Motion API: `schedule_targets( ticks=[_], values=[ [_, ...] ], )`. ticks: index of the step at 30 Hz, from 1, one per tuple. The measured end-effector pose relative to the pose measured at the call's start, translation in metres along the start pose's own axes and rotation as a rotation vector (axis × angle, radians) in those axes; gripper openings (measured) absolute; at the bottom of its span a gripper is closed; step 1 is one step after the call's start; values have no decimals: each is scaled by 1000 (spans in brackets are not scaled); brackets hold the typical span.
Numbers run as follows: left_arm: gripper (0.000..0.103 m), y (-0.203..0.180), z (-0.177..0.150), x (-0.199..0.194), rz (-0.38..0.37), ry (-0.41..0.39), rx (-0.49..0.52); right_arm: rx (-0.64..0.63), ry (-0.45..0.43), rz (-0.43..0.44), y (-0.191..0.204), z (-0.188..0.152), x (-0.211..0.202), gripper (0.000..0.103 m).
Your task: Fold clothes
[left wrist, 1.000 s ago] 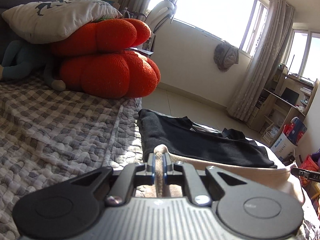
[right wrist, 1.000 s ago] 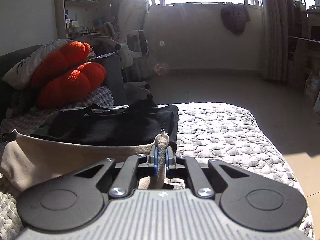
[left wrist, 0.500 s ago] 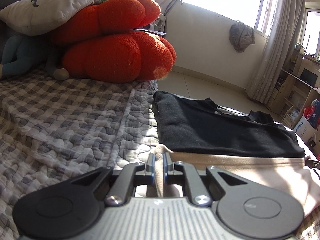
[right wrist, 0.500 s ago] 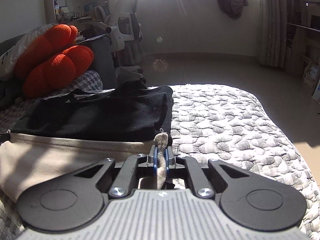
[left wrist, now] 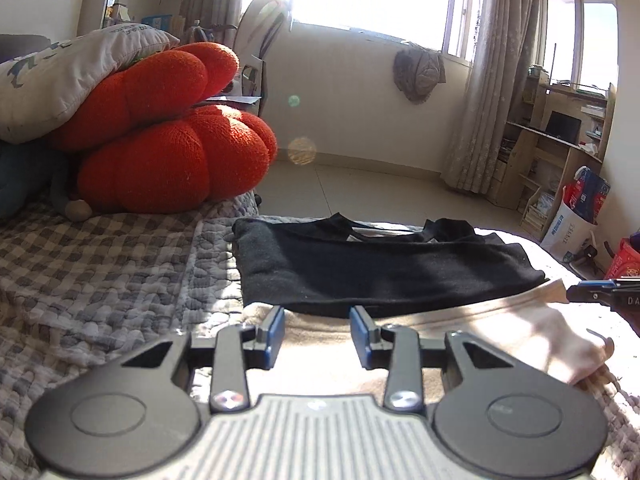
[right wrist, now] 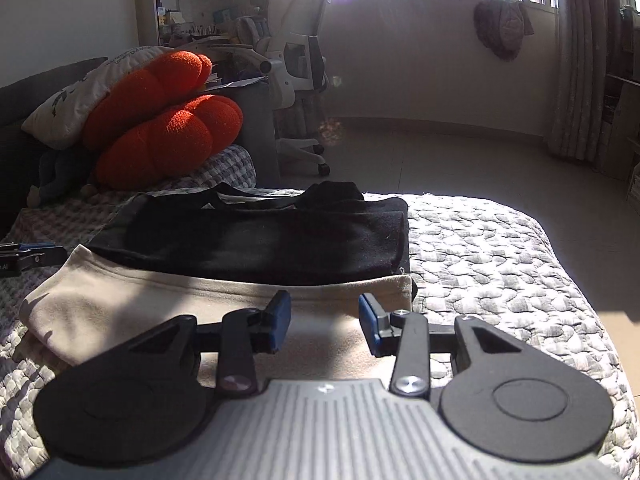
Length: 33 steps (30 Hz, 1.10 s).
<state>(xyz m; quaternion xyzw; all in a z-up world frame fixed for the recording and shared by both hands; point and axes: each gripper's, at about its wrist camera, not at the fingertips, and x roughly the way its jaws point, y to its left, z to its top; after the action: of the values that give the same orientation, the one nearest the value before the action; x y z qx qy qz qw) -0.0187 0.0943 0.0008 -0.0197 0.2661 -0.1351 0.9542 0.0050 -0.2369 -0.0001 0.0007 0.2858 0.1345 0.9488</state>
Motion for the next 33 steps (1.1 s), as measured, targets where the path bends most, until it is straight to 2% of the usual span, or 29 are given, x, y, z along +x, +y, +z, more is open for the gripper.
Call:
schedule_targets(
  ticks=[5, 8, 12, 13, 15, 16, 19, 22, 24, 28, 30, 33],
  values=[
    [37, -22, -22, 17, -59, 113, 140, -58, 43, 36, 6, -13, 2, 42],
    [37, -17, -35, 16, -58, 105, 175, -93, 69, 57, 10, -22, 4, 42],
    [37, 6, -35, 4, 1, 103, 143, -139, 103, 86, 15, -32, 6, 42],
    [35, 14, -35, 1, 10, 97, 128, -136, 103, 64, 8, -34, 2, 42],
    [33, 30, -35, -6, 22, 92, 83, -92, 103, 43, -10, -38, -6, 42],
    [29, 37, -32, -8, 18, 97, 47, -62, 102, 39, -18, -39, -10, 41],
    [32, 40, -23, -17, 25, 71, 5, -3, 82, 30, -25, -32, -21, 41],
    [31, 25, -11, -15, -50, 58, 7, 9, 61, 40, -17, -21, -21, 41],
    [32, 8, -7, -10, -105, 66, 35, 5, 76, 83, -1, -13, -11, 41],
    [32, -35, -8, 13, -216, 131, 126, -52, 116, 143, 36, -2, 10, 41],
    [32, -48, -12, 25, -236, 158, 156, -76, 149, 163, 50, -1, 23, 41],
    [32, -56, -16, 41, -210, 177, 192, -127, 181, 154, 63, -1, 42, 41]
  ],
)
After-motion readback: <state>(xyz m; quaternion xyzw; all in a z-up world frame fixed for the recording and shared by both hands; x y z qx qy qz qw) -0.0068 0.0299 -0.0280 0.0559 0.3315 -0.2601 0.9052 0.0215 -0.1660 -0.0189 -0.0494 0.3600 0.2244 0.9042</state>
